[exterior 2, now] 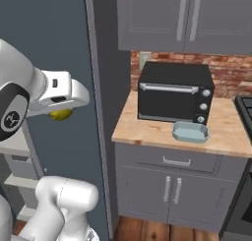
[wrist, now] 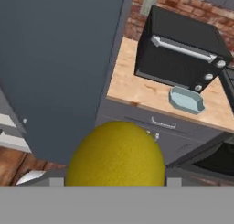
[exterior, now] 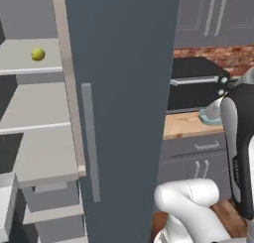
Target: Take the lemon and lemon out of the freezer and place them in the tupperware container on the counter. Then put the tupperware containing the vegetables back in the freezer.
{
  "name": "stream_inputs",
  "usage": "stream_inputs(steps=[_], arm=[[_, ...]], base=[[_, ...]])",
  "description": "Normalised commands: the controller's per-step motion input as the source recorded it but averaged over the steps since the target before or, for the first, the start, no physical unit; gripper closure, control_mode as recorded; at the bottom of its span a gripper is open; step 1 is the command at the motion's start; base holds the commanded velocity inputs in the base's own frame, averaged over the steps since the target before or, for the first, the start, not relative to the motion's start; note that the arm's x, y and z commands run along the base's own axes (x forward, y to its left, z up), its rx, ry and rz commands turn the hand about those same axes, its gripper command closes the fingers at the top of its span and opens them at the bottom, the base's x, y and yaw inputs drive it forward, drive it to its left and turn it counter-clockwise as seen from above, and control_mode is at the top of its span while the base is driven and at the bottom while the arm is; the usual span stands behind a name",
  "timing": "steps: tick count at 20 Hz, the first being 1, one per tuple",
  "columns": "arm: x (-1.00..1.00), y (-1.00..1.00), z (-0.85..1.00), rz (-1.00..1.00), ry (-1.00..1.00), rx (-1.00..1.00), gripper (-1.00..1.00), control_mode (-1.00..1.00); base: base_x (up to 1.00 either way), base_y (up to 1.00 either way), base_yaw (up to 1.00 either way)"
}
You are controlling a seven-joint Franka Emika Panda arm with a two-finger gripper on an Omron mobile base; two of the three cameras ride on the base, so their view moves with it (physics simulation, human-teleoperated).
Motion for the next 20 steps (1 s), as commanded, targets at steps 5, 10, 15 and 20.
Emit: stream_inputs(steps=[5, 10, 15, 20], arm=[[0.00, 0.00, 0.00, 0.00, 0.00, 0.00, 1.00, 1.00], [0.00, 0.00, 0.00, 0.00, 0.00, 0.00, 1.00, 1.00], [0.00, 0.00, 0.00, 0.00, 0.00, 0.00, 1.00, 1.00], [0.00, 0.00, 0.00, 0.00, 0.00, 0.00, 1.00, 1.00]], base=[[0.00, -1.00, 0.00], [0.00, -1.00, 0.00], [0.01, -0.61, 0.00], [0.20, -0.09, 0.00]])
